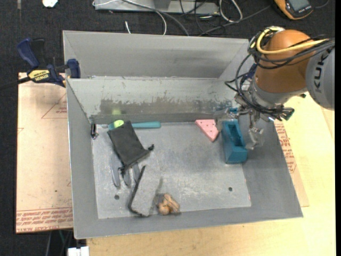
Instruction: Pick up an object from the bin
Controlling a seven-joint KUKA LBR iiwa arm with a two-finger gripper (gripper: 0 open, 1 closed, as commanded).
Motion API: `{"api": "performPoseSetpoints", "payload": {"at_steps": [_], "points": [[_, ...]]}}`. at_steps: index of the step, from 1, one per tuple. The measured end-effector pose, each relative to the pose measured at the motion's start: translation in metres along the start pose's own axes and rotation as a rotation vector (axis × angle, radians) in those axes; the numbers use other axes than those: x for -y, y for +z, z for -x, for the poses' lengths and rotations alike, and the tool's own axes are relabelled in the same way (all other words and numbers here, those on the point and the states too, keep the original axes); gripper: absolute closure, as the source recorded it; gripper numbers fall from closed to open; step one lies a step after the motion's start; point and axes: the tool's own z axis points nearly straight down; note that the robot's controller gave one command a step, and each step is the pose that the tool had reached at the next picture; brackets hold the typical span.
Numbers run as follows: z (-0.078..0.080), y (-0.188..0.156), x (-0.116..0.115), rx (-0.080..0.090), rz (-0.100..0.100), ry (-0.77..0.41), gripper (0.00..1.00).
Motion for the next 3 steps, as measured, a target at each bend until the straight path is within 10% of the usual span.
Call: {"api": "performPoseSetpoints", "payload": {"at_steps": [1,2,3], "points": [[-0.004,0.041,0.009,0.014,0.010,-0.167,0.00],[0.003,0.036,0.020,0.014,-0.005,-0.918,1.00],[0.005,0.040,0.020,0.014,0.000,-0.941,1.00]]}}
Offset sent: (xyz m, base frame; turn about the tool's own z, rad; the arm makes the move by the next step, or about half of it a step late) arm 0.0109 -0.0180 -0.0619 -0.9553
